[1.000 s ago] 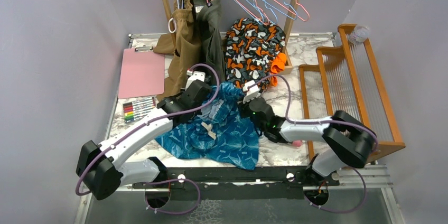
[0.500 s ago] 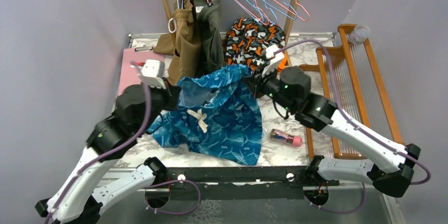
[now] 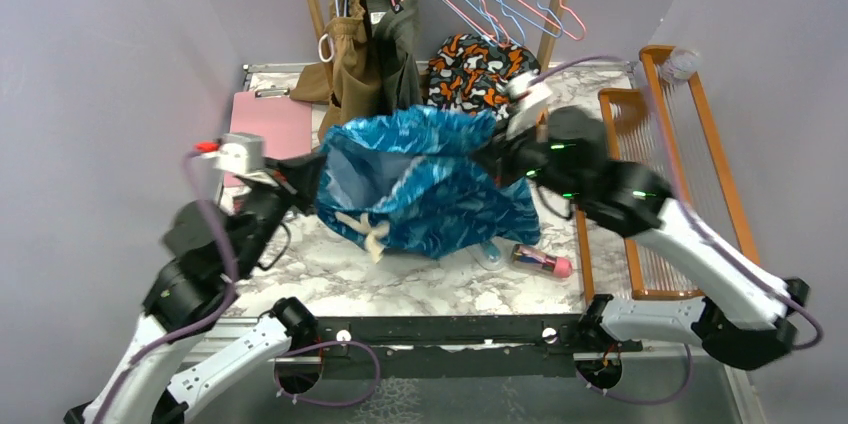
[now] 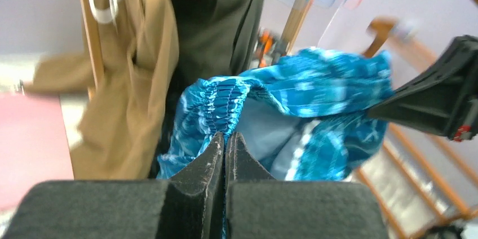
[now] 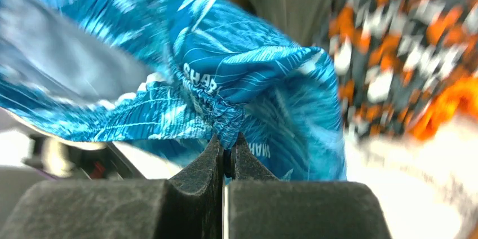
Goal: Place the shorts on the hanger
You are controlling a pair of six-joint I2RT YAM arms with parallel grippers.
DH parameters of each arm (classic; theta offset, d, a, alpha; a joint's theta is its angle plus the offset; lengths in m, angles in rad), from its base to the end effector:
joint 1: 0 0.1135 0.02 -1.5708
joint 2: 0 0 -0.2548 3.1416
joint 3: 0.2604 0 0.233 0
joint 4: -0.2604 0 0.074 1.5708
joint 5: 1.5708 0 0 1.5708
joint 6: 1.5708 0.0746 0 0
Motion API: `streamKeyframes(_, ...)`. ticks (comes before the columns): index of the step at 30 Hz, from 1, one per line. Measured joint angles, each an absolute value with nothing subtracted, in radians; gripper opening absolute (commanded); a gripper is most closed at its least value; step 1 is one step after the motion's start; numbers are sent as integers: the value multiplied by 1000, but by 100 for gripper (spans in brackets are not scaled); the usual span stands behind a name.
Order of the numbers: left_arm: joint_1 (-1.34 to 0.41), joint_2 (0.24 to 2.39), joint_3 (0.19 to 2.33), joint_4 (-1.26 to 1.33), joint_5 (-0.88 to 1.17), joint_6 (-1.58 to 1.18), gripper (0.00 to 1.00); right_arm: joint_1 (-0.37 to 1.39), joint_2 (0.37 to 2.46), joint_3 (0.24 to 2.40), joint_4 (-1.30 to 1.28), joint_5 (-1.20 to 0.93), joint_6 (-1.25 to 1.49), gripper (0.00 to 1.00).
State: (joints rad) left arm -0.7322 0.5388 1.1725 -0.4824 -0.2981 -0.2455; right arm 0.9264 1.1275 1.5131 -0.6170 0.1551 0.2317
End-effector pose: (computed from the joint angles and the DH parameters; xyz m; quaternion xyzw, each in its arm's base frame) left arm 0.0822 -0.0444 0.4478 0.0460 0.6526 -0.2668 0.7077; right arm 0.1537 0.1854 0.4501 -0.2209 0.7513 0.2878 0.5512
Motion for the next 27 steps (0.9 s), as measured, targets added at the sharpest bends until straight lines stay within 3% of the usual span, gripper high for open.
streamKeyframes(5, -732, 514, 936, -542, -305, -336, 0, 923, 1253, 1263, -718, 99, 273, 1)
streamKeyframes(9, -732, 516, 926, -570, -325, -369, 0, 923, 1281, 1369, -817, 53, 276, 1)
streamKeyframes(14, -732, 500, 944, -533, -346, -412, 0, 923, 1242, 1545, -748, 9, 273, 1)
streamKeyframes(22, -732, 549, 809, -528, -348, -480, 0, 871, 1324, 1311, -662, -110, 308, 1)
streamKeyframes(27, -732, 599, 805, -566, -372, -477, 0, 857, 1393, 1272, -671, -157, 322, 1)
